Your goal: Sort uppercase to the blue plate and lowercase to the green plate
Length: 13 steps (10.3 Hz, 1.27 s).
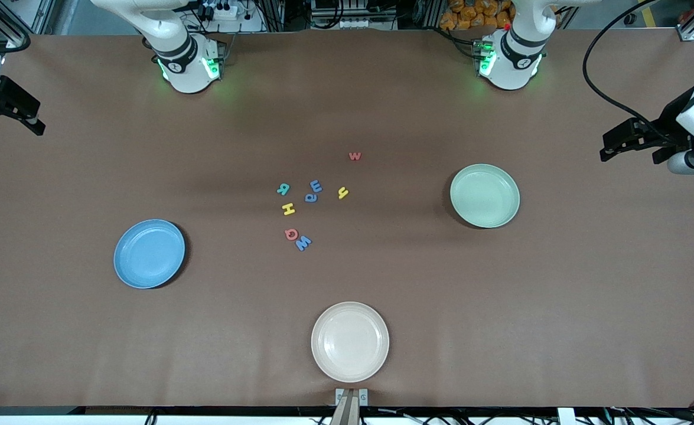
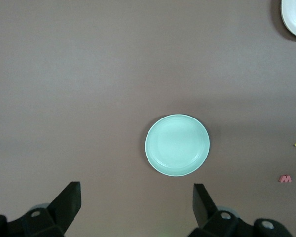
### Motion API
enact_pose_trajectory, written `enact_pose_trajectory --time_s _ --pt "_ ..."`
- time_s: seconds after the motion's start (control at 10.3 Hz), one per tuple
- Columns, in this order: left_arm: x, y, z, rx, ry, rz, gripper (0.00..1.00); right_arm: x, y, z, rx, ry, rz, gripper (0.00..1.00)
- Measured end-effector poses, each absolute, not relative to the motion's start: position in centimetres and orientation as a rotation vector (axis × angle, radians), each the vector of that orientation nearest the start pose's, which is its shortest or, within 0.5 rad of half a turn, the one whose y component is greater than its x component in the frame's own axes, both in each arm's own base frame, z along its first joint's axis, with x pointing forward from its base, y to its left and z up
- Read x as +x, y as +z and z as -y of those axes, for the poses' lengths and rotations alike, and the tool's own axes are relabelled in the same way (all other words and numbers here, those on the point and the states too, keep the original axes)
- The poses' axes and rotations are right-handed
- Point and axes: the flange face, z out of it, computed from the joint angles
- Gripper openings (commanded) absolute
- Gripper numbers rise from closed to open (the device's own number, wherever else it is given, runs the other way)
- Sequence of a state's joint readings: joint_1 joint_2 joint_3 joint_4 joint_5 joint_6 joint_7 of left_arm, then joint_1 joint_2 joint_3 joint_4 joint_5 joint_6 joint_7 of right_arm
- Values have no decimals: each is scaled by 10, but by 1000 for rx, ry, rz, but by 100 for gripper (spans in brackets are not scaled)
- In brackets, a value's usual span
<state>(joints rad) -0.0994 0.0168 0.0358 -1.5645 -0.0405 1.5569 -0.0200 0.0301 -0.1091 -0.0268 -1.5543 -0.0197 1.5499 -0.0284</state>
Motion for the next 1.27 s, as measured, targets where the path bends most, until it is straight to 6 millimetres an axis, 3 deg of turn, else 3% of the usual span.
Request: enact_pose_trajectory --time_s 0.78,1.07,1.27 --pt "556 617 43 -3179 44 -44 100 517 689 1 -3155 -168 48 100" --pt "556 600 67 -3173 101 -114 100 517 688 1 -3155 -168 49 100" --pt "552 572 101 -3158 193 -209 100 518 688 1 -3155 -165 50 100"
